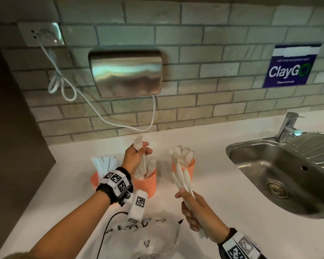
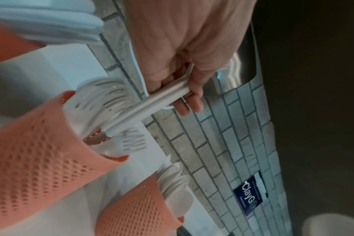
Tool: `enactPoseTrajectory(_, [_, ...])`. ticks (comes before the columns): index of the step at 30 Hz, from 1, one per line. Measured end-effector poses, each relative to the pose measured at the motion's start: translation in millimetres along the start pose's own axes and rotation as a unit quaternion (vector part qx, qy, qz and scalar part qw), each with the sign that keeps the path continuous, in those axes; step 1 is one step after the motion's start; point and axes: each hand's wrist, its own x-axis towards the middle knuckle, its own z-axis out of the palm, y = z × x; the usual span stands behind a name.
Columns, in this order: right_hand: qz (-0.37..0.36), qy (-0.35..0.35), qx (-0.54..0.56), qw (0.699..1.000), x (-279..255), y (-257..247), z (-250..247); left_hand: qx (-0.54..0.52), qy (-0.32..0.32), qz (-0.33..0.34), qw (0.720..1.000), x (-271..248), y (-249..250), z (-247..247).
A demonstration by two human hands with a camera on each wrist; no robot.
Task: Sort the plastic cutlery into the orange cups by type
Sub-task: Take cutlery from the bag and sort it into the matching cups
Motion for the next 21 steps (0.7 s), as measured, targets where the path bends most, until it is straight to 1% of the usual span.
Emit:
enactPoseTrajectory(3, [-0.002, 0.009, 0.005, 1.0, 2, -2, -7, 0.006, -0.006, 0.002, 1.0, 0, -11, 3])
enactPoseTrajectory(5, [-0.004, 0.013, 0.007, 1.0, 4, -2, -10, 0.029, -0.012, 0.004, 0.999, 1, -17, 5])
enactPoseTrajectory(8, [-0.003, 0.014, 0.01, 1.0, 8, -2, -13, 0.127, -0.024, 0.027, 0.991, 1, -25, 7])
enactPoseTrajectory(11, [-0.006, 0.006, 0.021, 1.0, 11, -2, -15, 0.223, -0.046, 0.062, 0.972, 0, -35, 10])
enactPoseTrajectory(12, [-0.007, 0.002, 0.027, 1.0, 12, -2, -15, 0.272, -0.055, 0.084, 0.957, -1, -38, 10])
enactPoseTrajectory(13, [-0.008, 0.0, 0.033, 0.999, 12, -2, -15, 0.329, -0.072, 0.111, 0.935, -1, -41, 10])
enactPoseTrajectory(15, [-0.01, -0.003, 0.046, 0.999, 14, -2, -15, 0.432, -0.124, 0.145, 0.882, 0, -46, 11])
enactPoseTrajectory(16, [-0.012, -0.004, 0.051, 0.999, 16, -2, -15, 0.466, -0.144, 0.151, 0.86, 0, -47, 11])
enactPoseTrajectory(19, [-0.02, -0.007, 0.054, 0.998, 19, -3, -14, 0.53, -0.17, 0.152, 0.817, 5, -47, 15])
enactPoseTrajectory(21, [-0.026, -0.006, 0.047, 0.999, 21, -4, -14, 0.58, -0.189, 0.142, 0.78, 8, -46, 19])
